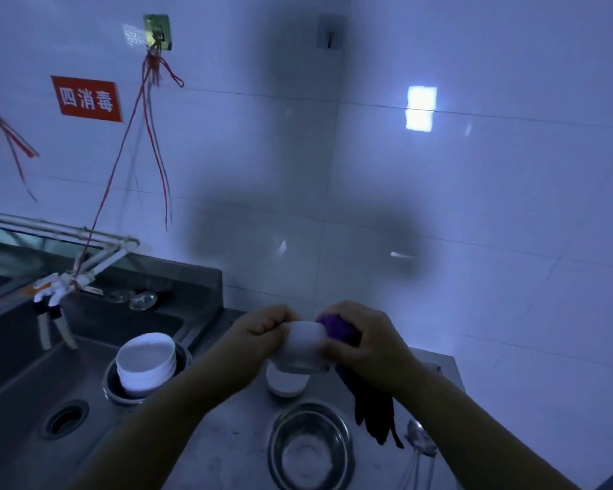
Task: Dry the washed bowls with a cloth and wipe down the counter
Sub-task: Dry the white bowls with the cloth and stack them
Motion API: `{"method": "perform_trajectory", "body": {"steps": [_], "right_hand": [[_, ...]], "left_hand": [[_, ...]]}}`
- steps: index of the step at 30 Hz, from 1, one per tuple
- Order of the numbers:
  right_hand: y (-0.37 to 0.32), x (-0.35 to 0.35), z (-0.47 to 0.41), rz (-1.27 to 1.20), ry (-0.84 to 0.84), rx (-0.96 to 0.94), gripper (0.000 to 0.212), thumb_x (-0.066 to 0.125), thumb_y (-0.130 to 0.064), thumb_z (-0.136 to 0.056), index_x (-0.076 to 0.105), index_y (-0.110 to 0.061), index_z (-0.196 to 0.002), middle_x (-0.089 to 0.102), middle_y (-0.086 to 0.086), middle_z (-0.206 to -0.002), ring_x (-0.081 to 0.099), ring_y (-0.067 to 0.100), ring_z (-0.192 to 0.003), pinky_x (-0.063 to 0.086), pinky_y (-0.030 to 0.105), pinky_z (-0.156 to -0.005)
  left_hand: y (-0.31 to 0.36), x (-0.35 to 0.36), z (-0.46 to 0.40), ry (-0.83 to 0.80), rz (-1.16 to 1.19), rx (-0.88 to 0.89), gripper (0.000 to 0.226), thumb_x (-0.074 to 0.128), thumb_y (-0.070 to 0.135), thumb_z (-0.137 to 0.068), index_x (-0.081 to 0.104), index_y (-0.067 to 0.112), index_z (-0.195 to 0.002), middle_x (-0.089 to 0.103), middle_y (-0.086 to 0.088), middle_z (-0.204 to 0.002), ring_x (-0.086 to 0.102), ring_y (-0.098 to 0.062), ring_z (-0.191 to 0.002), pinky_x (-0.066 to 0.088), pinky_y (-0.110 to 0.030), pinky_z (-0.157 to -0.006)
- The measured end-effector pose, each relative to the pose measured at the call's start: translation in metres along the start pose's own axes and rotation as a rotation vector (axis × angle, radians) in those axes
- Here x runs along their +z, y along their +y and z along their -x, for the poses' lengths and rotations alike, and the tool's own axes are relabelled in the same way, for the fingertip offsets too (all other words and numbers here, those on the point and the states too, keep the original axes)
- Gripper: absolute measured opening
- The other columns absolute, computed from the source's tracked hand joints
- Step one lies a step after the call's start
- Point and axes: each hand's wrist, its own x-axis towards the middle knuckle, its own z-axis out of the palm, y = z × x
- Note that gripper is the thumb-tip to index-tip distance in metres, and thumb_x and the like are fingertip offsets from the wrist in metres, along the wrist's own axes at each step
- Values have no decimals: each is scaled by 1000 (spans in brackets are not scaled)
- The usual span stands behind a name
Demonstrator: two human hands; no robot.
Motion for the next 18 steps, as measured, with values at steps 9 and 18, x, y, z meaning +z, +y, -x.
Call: {"method": "perform_trajectory", "body": {"steps": [9, 18], "right_hand": [[-20, 78, -21, 486, 240, -211, 31, 70, -49, -76, 67, -18, -76, 67, -2, -70, 60, 13, -62, 53, 29, -59], [-23, 122, -28, 603, 358, -218, 32, 55, -46, -84, 68, -18, -87, 70, -3, -78, 66, 11, -69, 55, 28, -66]], "left_hand": [[-58, -37, -3, 292, 191, -148, 45, 68, 23, -83, 39, 35, -115, 47, 10, -118, 50, -5, -105, 45, -19, -79], [-82, -35, -7, 191, 589, -273, 47, 70, 38, -75, 47, 34, -116, 56, -1, -115, 60, -20, -101, 54, -27, -71]]}}
